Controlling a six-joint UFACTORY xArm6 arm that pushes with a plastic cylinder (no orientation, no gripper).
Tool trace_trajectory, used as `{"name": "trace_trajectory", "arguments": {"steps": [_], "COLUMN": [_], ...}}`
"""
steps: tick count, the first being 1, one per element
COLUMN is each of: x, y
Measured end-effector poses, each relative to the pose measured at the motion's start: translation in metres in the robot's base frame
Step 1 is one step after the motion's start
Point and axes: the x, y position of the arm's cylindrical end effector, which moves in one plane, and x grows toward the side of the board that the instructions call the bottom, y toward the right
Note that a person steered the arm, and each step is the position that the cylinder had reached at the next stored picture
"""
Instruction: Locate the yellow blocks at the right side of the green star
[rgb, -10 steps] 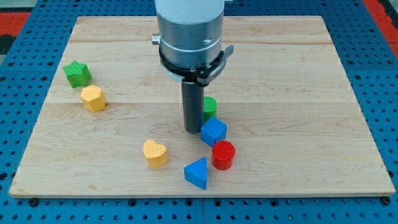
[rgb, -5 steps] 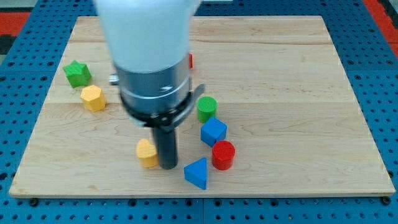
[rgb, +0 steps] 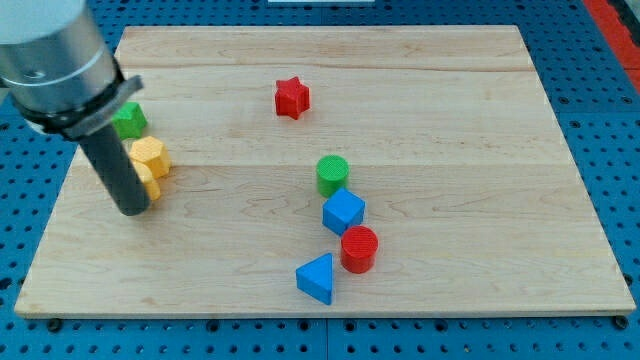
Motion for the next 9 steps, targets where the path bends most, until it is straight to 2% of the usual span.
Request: {"name": "trace_trajectory", "arguments": {"steps": [3, 4, 5, 7, 9], "x": [-0.031, -0.030, -0.042, -0.057, -0.053], "y": [-0.008, -0.043, -0.044, 0.001, -0.093]}}
